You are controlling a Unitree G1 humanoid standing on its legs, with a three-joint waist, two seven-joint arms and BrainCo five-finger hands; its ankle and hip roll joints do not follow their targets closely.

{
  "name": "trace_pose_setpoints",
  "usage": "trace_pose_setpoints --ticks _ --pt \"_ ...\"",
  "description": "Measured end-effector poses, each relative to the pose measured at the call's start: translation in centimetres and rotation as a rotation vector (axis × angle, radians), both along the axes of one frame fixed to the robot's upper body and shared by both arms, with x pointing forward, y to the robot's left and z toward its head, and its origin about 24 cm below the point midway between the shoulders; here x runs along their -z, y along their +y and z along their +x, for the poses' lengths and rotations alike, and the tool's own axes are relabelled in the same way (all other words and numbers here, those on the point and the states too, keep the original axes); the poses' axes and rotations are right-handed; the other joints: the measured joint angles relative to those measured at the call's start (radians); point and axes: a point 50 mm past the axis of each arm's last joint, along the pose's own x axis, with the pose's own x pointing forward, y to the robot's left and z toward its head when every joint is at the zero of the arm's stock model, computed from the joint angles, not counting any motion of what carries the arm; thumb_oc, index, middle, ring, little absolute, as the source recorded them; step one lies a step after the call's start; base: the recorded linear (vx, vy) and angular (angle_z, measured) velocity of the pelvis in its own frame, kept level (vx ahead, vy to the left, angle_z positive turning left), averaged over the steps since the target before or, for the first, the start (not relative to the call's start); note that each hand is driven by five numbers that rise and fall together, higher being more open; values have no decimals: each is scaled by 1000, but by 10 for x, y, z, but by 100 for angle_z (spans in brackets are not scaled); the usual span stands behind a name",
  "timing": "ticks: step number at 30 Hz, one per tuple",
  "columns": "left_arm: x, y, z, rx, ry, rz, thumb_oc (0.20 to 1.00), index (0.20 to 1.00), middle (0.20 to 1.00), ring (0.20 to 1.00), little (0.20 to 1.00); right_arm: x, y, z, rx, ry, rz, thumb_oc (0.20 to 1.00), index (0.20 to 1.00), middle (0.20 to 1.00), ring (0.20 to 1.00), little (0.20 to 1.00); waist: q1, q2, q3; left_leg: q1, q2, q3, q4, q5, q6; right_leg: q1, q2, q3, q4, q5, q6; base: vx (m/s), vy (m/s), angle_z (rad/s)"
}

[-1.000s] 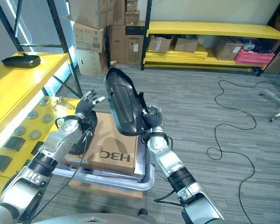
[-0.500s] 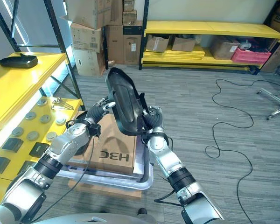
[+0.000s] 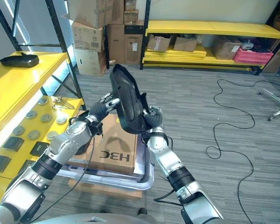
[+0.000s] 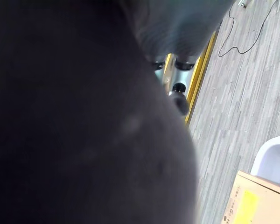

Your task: Move parts from the plastic box to the shelf.

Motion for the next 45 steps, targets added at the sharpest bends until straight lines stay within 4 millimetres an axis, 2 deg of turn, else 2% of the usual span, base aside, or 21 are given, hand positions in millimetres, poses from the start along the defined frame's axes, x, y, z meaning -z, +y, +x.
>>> trace_pose_setpoints --ticks 9,16,23,28,31,36,39,45 --pt "-2 -1 -1 25 -34 28 1000 1000 1000 1000 1000 0 0 0 2 0 0 200 200 200 200 200 4 2 3 0 0 0 0 -1 2 0 0 -2 0 -7 -1 0 0 0" --pt "0 14 3 -4 -186 329 1000 1000 1000 1000 1000 0 0 0 1 -1 0 200 200 200 200 200 4 2 3 0 0 -1 2 0 4 1 1 -3 0 -7 -1 0 0 0" --pt "1 19 4 4 -255 463 1000 1000 1000 1000 1000 0 0 0 0 0 0 200 200 200 200 200 4 2 3 -1 0 -1 4 0 4 1 1 -2 0 -7 -1 0 0 0" --pt "8 13 1 48 -201 426 1000 1000 1000 1000 1000 0 0 0 2 -1 -1 200 200 200 200 200 1 2 3 0 0 0 5 0 4 1 1 -1 0 -7 -1 0 0 0" --pt "25 2 -3 106 -85 356 1000 1000 1000 1000 1000 0 0 0 2 1 -1 200 200 200 200 200 0 2 3 0 0 0 5 0 4 1 1 0 0 -6 -1 0 0 0" --pt "40 -8 -10 142 50 235 1000 1000 1000 1000 1000 3 -3 0 27 6 -8 200 200 200 200 200 -4 2 2 1 0 1 5 0 4 2 1 0 0 -6 -1 0 0 0" --pt "55 -13 -14 144 144 180 1000 1000 1000 1000 1000 10 -7 0 44 37 -19 200 200 200 200 200 -5 2 2 6 0 2 5 -1 2 9 1 1 0 -7 -1 0 0 0" --pt "65 -15 -21 139 177 143 1000 1000 1000 1000 1000 10 -6 0 44 37 -19 200 200 200 200 200 -9 2 2 5 0 4 0 -8 -3 9 2 12 0 -11 1 2 -13 -4"
